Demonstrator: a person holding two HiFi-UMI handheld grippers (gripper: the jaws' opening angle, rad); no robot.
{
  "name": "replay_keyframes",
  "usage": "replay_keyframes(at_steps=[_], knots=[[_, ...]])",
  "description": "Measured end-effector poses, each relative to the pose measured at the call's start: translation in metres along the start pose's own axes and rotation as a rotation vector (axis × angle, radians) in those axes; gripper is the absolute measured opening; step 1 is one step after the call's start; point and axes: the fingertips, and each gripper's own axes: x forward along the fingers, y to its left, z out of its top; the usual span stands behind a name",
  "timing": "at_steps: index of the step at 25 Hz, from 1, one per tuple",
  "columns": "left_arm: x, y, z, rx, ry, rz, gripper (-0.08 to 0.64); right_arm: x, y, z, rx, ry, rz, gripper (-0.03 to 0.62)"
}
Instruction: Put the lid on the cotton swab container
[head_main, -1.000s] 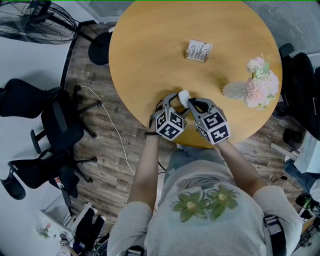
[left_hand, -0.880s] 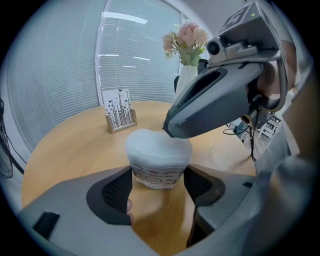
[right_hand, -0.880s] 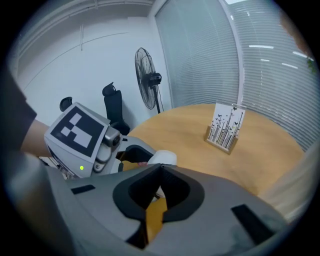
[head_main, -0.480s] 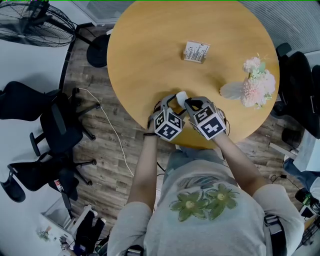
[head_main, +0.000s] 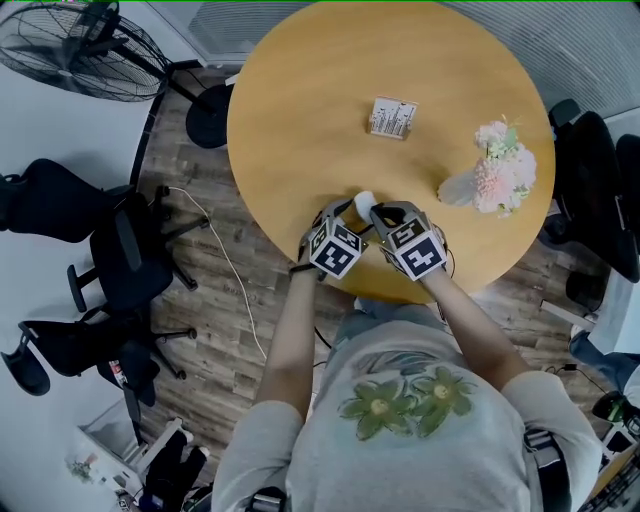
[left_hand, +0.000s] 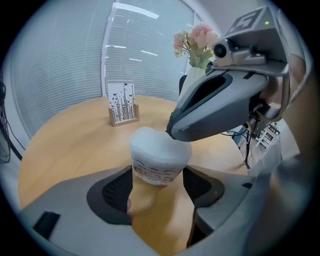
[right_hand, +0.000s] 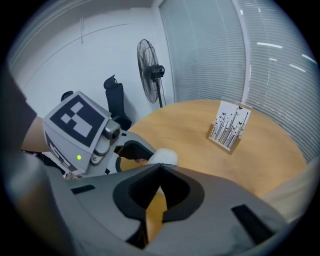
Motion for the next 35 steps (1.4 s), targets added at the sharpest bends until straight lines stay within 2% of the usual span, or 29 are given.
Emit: replay_keyframes(at_steps=[6,10,18,23,26,35], knots=[[-0.025,0.005,0.000,-0.059,-0.031,0.008,0.301,-0.002,-0.003,0.001,0.097,-0.112,0.004,0.006],[-0.044,0.010,0.013,-0.066,-0.106,0.051,0.296,-0.013,-0.005,0.011,0.086,-0.191,-0.006,0.006],[-0.103,0.009,0.046,-0.069,-0.281,0.209,0.158,-0.066,0.004,0.042,0.094,-0.386,-0.002,0.006],[-0.140,0.002,0.068,-0.105,-0.374,0.322,0.003,-0.103,0.011,0.051,0.093,-0.492,-0.004,0.005],[-0.155,-0.008,0.079,-0.118,-0.424,0.361,0.002,-0.120,0.016,0.053,0.097,-0.542,-0.002,0.005],[-0.181,-0.048,0.090,-0.163,-0.482,0.386,0.002,-0.153,0.039,0.047,0.090,-0.604,0.010,0.003]])
